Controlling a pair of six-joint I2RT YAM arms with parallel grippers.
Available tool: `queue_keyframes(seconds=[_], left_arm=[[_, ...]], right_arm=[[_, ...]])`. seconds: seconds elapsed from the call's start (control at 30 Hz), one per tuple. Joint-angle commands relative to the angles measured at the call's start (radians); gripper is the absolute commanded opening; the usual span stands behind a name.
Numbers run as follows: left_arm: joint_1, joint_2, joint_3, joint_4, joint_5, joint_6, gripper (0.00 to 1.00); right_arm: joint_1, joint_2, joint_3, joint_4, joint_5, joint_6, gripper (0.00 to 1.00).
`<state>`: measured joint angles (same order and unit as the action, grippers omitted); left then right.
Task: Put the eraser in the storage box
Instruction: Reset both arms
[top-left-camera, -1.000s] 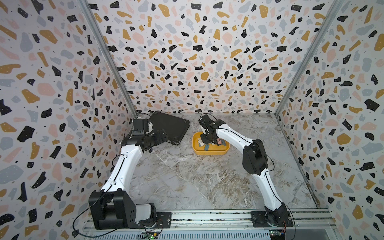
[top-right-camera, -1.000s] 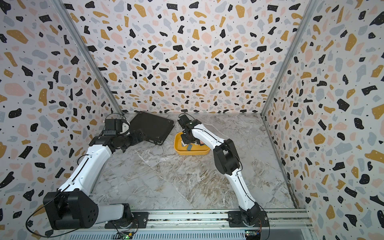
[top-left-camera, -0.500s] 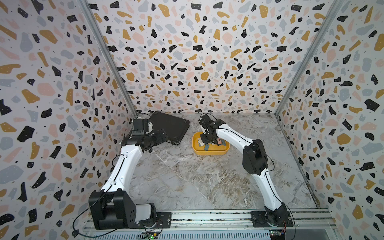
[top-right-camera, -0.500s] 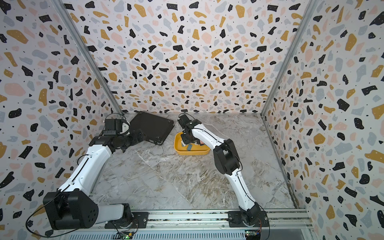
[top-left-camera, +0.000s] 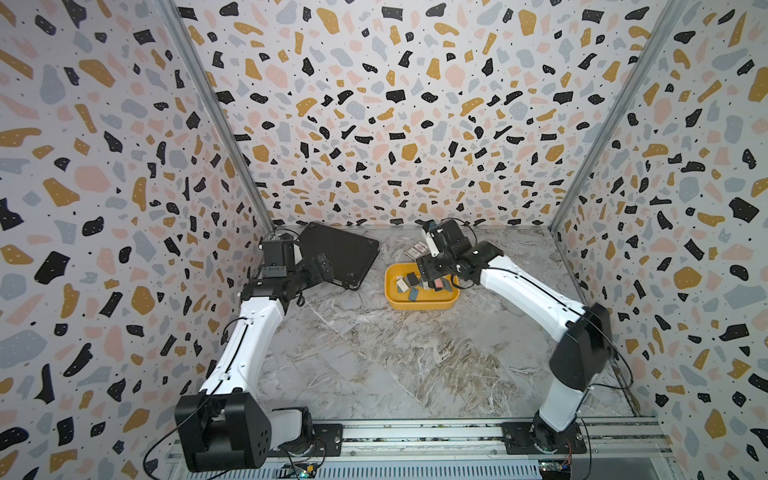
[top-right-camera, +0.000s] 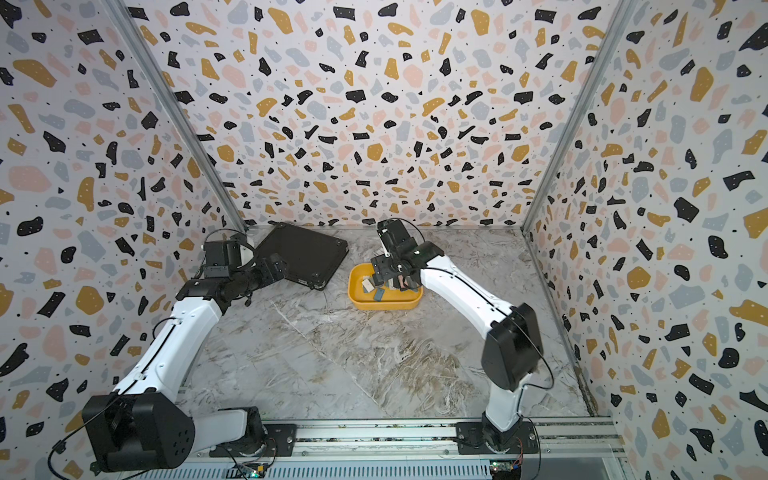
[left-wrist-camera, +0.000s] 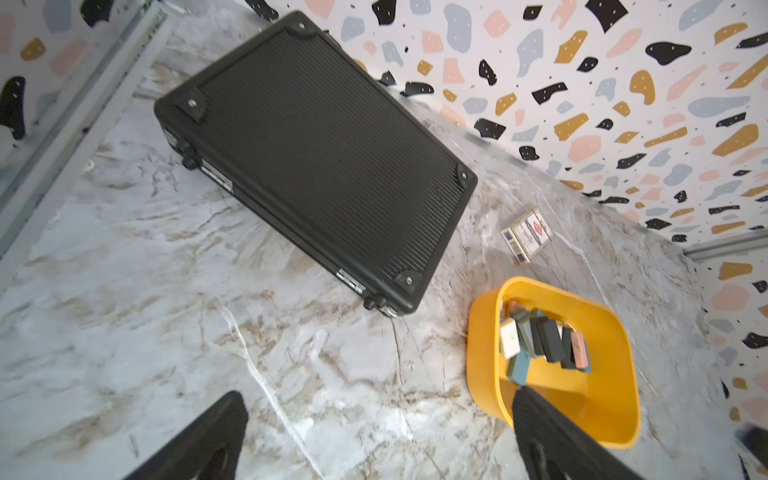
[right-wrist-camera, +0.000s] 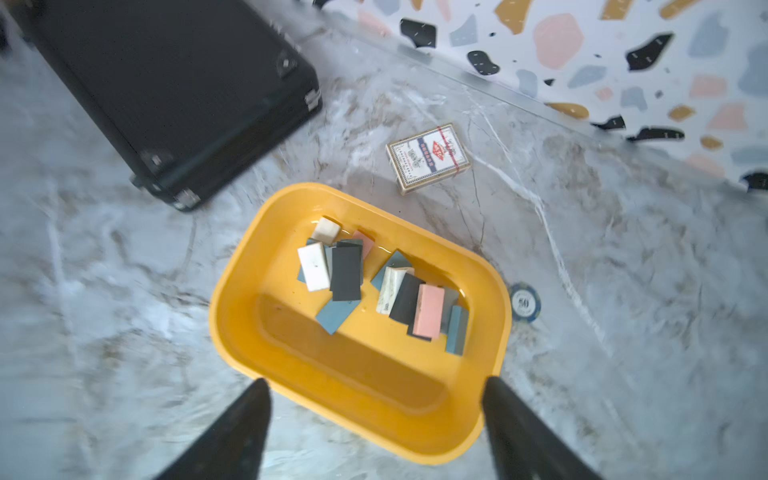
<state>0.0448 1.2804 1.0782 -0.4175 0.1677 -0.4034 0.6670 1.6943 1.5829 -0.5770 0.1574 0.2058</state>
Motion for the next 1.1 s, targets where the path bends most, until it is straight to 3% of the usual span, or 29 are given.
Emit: queue_keyframes(seconds=[0.0,0.07,0.3,0.43,0.57,0.77,0.93,1.07], left_arm=[[0.004,0.022,-0.052,0.19,-0.06,0.012,1.0],[0.005,-0.001,-0.156,0.343,-0.071,-0.006,1.0],[0.005,-0.113,-0.361,0.541,-0.181,0.064,0.99],[-0.007,-0.101,-0.392,0.582,-0.195,0.049,0.99],[-0.025,-0.079,-0.386,0.583,-0.2,0.045,0.99],[-0.025,-0.057,-0.376,0.57,-0.188,0.028,1.0],[-0.025,-0.047,-0.374,0.563,-0.175,0.016,0.99],[-0.025,-0.038,-0.37,0.566,-0.171,0.015,0.99]], right_arm=[[-0.045,-0.109,-0.126,0.038,0.016,0.012,1.0],[-0.082,-0.185,-0.213,0.015,0.081,0.026,0.99],[-0.332,-0.501,-0.621,0.205,0.199,0.096,1.0],[-0.387,-0.551,-0.766,0.323,0.405,0.093,1.0],[-0.462,-0.536,-0.871,0.484,0.49,0.106,1.0],[-0.51,-0.394,-0.971,0.724,0.617,0.071,1.0],[-0.517,-0.279,-1.135,1.191,0.698,-0.053,0.99],[-0.54,-0.25,-1.224,1.424,0.573,-0.105,0.99]])
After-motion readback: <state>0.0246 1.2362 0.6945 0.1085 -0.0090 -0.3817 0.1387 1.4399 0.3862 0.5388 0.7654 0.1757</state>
